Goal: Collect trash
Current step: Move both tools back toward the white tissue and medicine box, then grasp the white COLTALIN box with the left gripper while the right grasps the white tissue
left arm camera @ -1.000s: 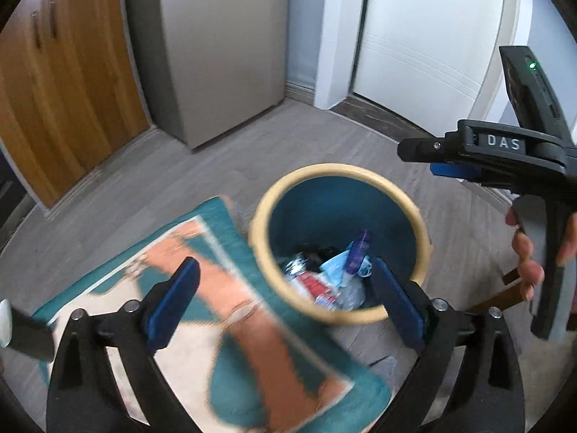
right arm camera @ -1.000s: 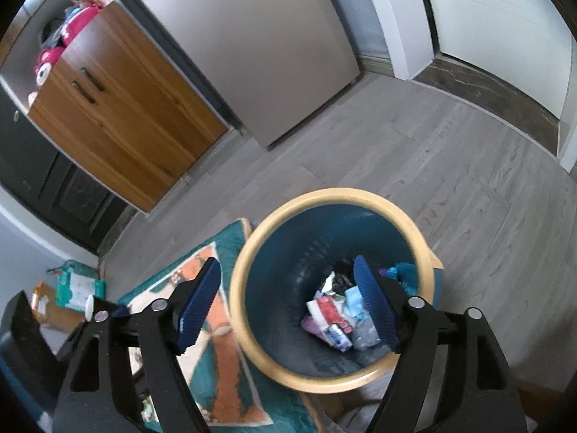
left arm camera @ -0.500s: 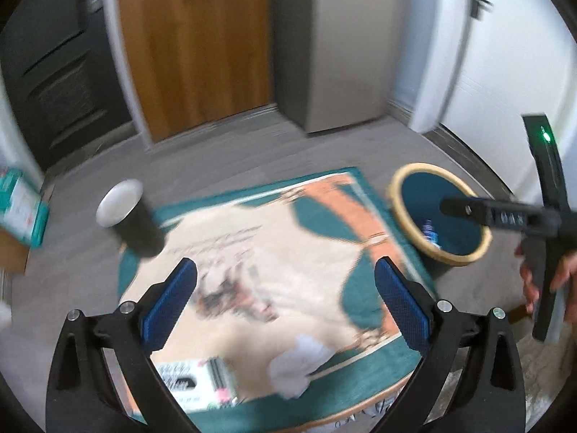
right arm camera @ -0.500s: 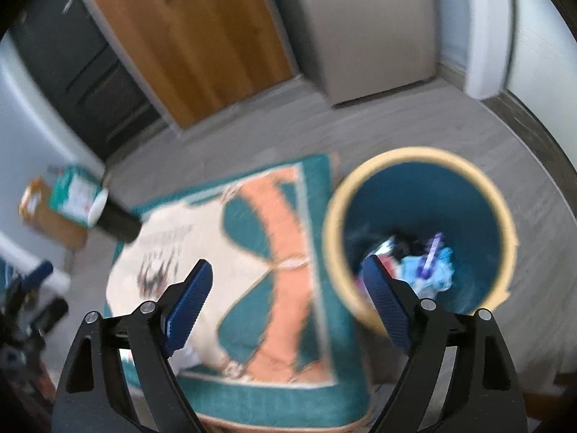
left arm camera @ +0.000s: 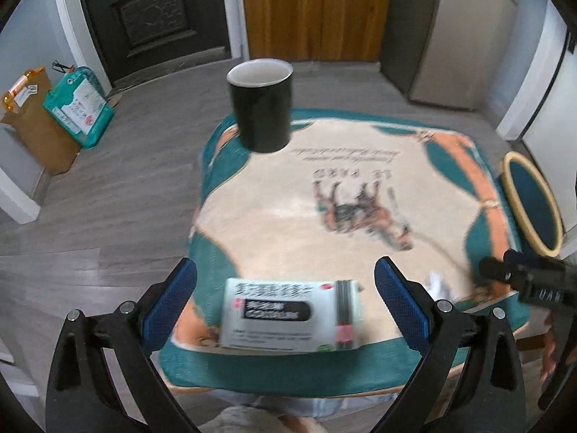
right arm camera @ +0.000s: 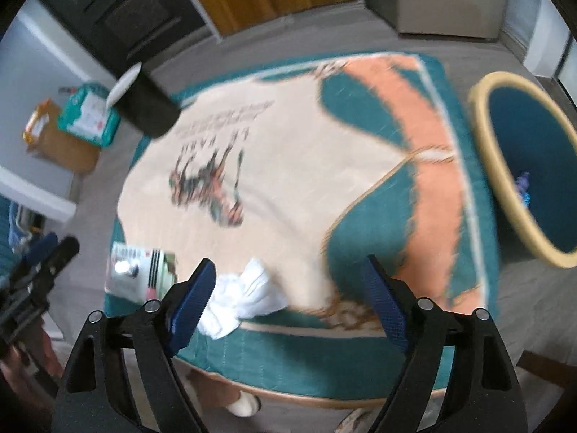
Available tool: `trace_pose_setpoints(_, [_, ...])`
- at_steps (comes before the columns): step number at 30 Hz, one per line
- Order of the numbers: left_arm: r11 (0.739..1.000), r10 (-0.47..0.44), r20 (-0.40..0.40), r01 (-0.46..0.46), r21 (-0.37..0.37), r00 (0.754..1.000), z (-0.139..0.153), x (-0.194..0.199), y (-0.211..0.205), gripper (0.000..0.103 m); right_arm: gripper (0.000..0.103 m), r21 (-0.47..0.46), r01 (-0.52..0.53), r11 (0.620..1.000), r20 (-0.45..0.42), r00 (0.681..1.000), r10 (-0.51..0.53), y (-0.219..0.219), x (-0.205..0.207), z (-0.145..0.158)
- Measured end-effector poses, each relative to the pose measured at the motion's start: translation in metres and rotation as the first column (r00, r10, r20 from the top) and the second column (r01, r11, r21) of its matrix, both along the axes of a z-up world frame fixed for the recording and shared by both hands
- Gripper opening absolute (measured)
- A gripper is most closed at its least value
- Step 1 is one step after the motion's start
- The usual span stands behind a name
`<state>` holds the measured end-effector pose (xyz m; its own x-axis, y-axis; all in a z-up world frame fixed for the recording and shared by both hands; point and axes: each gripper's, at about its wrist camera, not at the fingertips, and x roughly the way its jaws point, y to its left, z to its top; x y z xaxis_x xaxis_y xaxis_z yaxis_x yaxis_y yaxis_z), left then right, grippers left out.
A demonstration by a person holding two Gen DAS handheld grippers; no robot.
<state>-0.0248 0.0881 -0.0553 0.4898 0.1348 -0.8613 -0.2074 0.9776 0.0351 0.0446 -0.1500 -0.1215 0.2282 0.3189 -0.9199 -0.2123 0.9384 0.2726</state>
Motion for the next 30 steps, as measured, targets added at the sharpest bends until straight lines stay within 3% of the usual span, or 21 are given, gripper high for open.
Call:
trace_pose_setpoints(6, [0.994, 0.060, -0.011, -0.060, -0.087, 0.998, -0.004, -0.004, 0.025, 0.097, 0.058, -0.069, -0.121, 0.990, -0.069, 0.991, 0.116, 0.040, -0.016, -0.031])
trace_pose_setpoints(8, [0.992, 0.086, -0.018, -0.087, -0.086, 0.996, -0.008, -0.004, 0.027, 0.097, 0.042, -0.097, -0.150, 0.984, -0.067, 0.987, 0.144, 0.052, -0.015, -0.035])
trace_pose_setpoints(12, [0.977, 0.190, -0.026, -0.192, -0.096, 0.981, -0.022, -0.010, 0.020, 0.097, 0.021, -0.117, -0.177, 0.977, -0.078, 0.983, 0.168, 0.064, -0.014, -0.041])
trace_pose_setpoints(13, [0.972, 0.209, -0.029, -0.211, -0.100, 0.977, -0.026, -0.011, 0.016, 0.097, 0.011, -0.117, -0.178, 0.977, -0.067, 0.983, 0.171, 0.064, -0.014, -0.039])
trace_pose_setpoints(16, [0.966, 0.247, -0.045, -0.249, -0.070, 0.968, -0.038, -0.006, -0.001, 0.097, 0.003, -0.098, -0.140, 0.985, -0.056, 0.989, 0.135, 0.054, -0.007, -0.032])
trace_pose_setpoints(19, [0.935, 0.347, -0.037, -0.349, -0.061, 0.937, -0.045, -0.006, -0.007, 0.097, 0.002, -0.089, -0.084, 0.992, -0.039, 0.996, 0.081, 0.033, 0.002, -0.026])
trace_pose_setpoints(23, [0.852, 0.520, -0.035, -0.521, -0.051, 0.854, -0.054, -0.013, -0.009, 0.097, 0.002, -0.071, -0.043, 0.997, -0.018, 0.999, 0.042, 0.006, 0.012, -0.021])
trace_pose_setpoints(25, [0.834, 0.549, -0.049, -0.550, -0.031, 0.835, -0.057, -0.013, -0.009, 0.097, 0.002, -0.062, -0.038, 0.997, -0.012, 0.999, 0.037, -0.001, 0.015, -0.020])
trace_pose_setpoints(28, [0.776, 0.624, -0.093, -0.629, -0.048, 0.776, -0.062, -0.020, 0.000, 0.097, 0.002, -0.059, -0.053, 0.997, -0.009, 0.999, 0.052, -0.007, 0.019, -0.021])
trace_pose_setpoints(30, [0.757, 0.645, -0.118, -0.652, -0.032, 0.755, -0.067, -0.021, 0.004, 0.097, 0.002, -0.048, -0.056, 0.997, -0.016, 0.998, 0.055, -0.005, 0.023, -0.023])
